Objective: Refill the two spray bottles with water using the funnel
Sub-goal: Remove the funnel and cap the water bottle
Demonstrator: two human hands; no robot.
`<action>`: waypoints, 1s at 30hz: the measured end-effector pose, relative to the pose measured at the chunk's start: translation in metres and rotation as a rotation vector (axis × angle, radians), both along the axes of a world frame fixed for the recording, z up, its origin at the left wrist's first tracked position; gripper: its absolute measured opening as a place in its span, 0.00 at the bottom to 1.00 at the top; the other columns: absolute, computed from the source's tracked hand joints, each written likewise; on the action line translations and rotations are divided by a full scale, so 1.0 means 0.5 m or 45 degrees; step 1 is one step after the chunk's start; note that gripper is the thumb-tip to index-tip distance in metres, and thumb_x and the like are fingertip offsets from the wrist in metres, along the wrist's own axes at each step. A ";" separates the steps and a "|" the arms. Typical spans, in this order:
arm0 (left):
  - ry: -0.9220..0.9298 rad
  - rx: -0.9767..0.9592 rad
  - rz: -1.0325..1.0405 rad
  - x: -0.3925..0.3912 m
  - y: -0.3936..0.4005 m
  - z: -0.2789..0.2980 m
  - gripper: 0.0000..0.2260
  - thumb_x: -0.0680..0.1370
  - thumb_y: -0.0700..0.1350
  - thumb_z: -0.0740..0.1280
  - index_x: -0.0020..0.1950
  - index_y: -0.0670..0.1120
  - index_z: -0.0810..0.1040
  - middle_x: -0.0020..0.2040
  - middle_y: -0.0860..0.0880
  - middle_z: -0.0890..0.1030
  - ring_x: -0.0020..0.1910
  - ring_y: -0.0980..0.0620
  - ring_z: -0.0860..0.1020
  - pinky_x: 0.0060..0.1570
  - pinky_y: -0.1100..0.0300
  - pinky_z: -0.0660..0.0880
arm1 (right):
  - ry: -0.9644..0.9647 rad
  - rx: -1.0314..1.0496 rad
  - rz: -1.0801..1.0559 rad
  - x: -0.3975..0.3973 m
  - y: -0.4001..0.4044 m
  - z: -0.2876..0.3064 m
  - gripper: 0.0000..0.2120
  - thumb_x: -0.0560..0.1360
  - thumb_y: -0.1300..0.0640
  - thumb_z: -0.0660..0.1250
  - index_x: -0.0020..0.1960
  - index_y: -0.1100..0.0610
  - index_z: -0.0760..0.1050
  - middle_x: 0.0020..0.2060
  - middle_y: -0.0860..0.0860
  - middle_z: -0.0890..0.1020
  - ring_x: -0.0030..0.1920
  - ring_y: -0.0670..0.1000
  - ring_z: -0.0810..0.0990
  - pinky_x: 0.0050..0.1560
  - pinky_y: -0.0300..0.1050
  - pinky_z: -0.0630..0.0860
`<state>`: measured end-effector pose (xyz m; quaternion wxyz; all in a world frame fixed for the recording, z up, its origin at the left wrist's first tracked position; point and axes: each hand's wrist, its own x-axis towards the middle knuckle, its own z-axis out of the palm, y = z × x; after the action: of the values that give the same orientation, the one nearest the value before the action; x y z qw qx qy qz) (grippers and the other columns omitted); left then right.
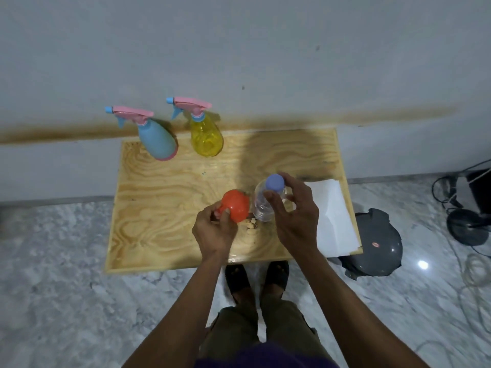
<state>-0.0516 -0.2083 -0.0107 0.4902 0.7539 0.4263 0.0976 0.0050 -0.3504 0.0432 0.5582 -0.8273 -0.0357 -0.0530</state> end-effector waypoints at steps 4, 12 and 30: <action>-0.112 -0.077 0.029 0.011 0.019 0.027 0.06 0.76 0.42 0.75 0.52 0.44 0.84 0.47 0.47 0.82 0.40 0.61 0.78 0.44 0.70 0.75 | 0.096 0.053 -0.062 0.010 0.007 -0.004 0.24 0.72 0.37 0.67 0.64 0.47 0.76 0.58 0.42 0.80 0.59 0.44 0.78 0.61 0.47 0.76; -0.296 0.030 -0.047 0.083 0.047 0.078 0.10 0.76 0.42 0.74 0.57 0.43 0.84 0.51 0.46 0.84 0.48 0.52 0.80 0.44 0.72 0.73 | 0.131 0.083 -0.105 0.063 -0.005 0.012 0.19 0.76 0.44 0.71 0.64 0.51 0.77 0.59 0.47 0.82 0.59 0.48 0.79 0.60 0.54 0.77; -0.218 0.174 -0.280 0.432 -0.081 0.076 0.08 0.75 0.38 0.74 0.54 0.43 0.86 0.46 0.48 0.84 0.47 0.49 0.81 0.48 0.65 0.69 | 0.090 0.124 -0.239 0.422 -0.121 0.032 0.18 0.74 0.49 0.74 0.63 0.50 0.78 0.57 0.45 0.82 0.58 0.45 0.80 0.61 0.46 0.77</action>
<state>0.1642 -0.2487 0.0274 0.4799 0.8167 0.2902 0.1361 0.2161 -0.4107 0.0594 0.5911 -0.8003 0.0641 -0.0775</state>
